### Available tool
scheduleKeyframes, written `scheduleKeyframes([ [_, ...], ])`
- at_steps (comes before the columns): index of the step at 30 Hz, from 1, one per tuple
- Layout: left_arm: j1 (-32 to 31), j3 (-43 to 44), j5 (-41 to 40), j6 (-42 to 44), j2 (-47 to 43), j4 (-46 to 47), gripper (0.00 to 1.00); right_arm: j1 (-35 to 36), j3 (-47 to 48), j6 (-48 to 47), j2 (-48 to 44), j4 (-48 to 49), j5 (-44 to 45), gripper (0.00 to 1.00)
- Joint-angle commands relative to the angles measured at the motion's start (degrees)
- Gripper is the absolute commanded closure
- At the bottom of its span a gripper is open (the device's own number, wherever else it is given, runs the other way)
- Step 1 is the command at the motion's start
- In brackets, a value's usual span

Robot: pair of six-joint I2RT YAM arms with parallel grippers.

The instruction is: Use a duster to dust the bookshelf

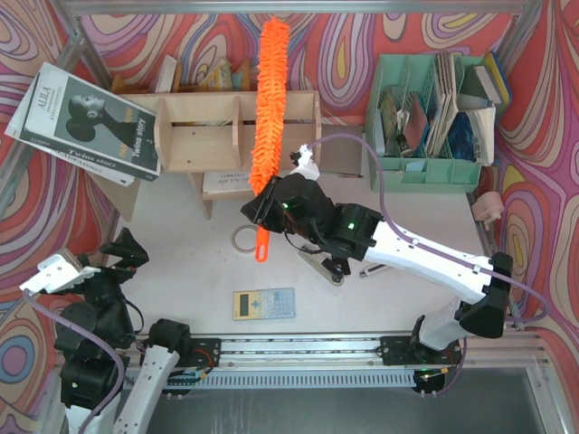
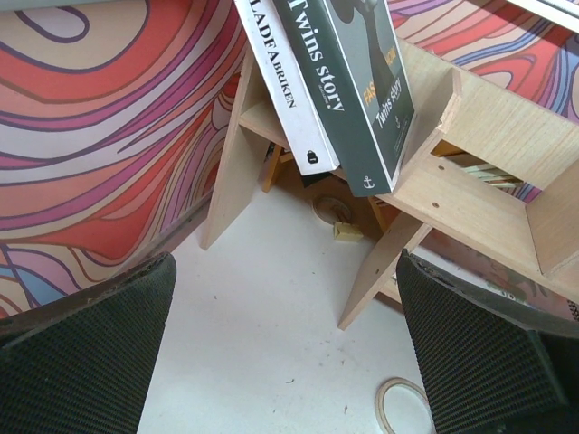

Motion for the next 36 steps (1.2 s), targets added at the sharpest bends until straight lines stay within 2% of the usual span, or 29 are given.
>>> scheduleKeyframes([
  [1, 0.35, 0.47, -0.69, 0.91, 0.51, -0.35, 0.02, 0.01, 1.72, -0.88, 0.96, 1.31, -1.04, 1.0],
  [10, 0.35, 0.42, -0.55, 0.87, 0.47, -0.26, 0.02, -0.4, -4.01, 2.35, -5.07, -3.23, 8.04, 1.0],
  [20, 0.35, 0.42, -0.54, 0.91, 0.47, -0.35, 0.02, -1.17, -5.48, 2.66, -9.36, -5.15, 11.01, 1.0],
  [26, 0.35, 0.41, -0.5, 0.9, 0.51, -0.35, 0.01, -1.14, -1.65, -11.66, -9.11, 1.66, 7.38, 1.0],
  [31, 0.35, 0.48, -0.7, 0.91, 0.66, -0.44, 0.02, -0.83, -1.47, -15.42, -7.74, 5.6, -2.86, 1.0],
  [33, 0.35, 0.5, -0.79, 0.94, 0.64, -0.42, 0.02, 1.32, -2.56, -16.77, -6.71, 8.05, -3.93, 1.0],
  [36, 0.35, 0.45, -0.94, 1.0, 0.71, -0.37, 0.02, 7.46, -1.87, -17.33, -4.42, 8.27, 0.0, 1.0],
])
